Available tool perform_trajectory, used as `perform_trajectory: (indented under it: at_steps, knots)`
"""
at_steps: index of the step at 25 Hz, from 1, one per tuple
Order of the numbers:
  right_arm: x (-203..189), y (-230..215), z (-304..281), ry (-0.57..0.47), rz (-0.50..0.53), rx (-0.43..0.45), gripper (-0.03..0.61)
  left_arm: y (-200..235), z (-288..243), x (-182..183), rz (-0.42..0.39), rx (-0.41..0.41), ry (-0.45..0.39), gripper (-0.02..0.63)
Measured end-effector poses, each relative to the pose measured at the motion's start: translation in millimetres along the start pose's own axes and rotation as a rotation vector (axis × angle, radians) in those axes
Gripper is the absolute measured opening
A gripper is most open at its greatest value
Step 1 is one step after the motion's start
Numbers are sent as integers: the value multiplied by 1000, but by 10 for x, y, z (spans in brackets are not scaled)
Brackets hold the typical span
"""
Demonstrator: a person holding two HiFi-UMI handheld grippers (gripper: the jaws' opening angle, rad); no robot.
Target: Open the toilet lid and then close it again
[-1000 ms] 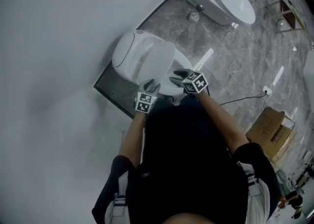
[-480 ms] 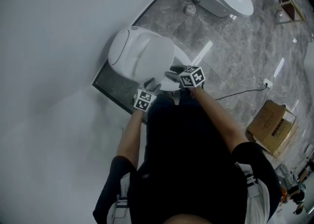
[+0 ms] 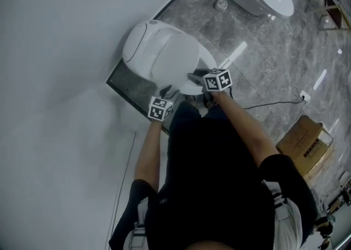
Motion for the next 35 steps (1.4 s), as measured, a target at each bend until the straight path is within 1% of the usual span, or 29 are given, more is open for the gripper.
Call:
perform_trajectory:
  at_steps: [2, 3, 6, 8, 11, 15, 21, 27, 31, 35]
  knots:
    - [-54, -41, 25, 10, 3, 6, 133, -46, 128, -80, 33, 42, -14, 180]
    - [-89, -71, 50, 18, 3, 3, 133, -68, 190, -123, 44, 71, -22, 162]
    - [-224, -194, 133, 50, -5, -25, 135, -118, 367, -258, 59, 175, -30, 79]
    - [-320, -278, 174, 64, -15, -39, 135, -168, 454, -350, 74, 211, -18, 49]
    - [-419, -373, 226, 66, -25, -37, 135, -290, 520, -479, 99, 218, -3, 32]
    - [-502, -478, 234, 88, -28, -37, 135, -423, 543, -592, 124, 222, 9, 26]
    - [-673, -644, 262, 112, -30, -51, 135, -625, 506, -731, 182, 241, -15, 21]
    - [-820, -798, 269, 134, -31, -57, 137, -781, 453, -844, 217, 250, -7, 20]
    - [-964, -937, 285, 149, -18, -87, 146, -897, 364, -924, 245, 249, -5, 20]
    - [-1056, -1096, 303, 149, -32, -95, 160, -1011, 260, -914, 272, 248, -16, 20]
Point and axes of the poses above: the fingertips, and each gripper's own axes: z backward along the fingers, y to its left, x out of its top, the point moved 9 cm from there along z, backward along the fingers, and after that the axes turned 2 degrees about x, right-handed, at the moved point
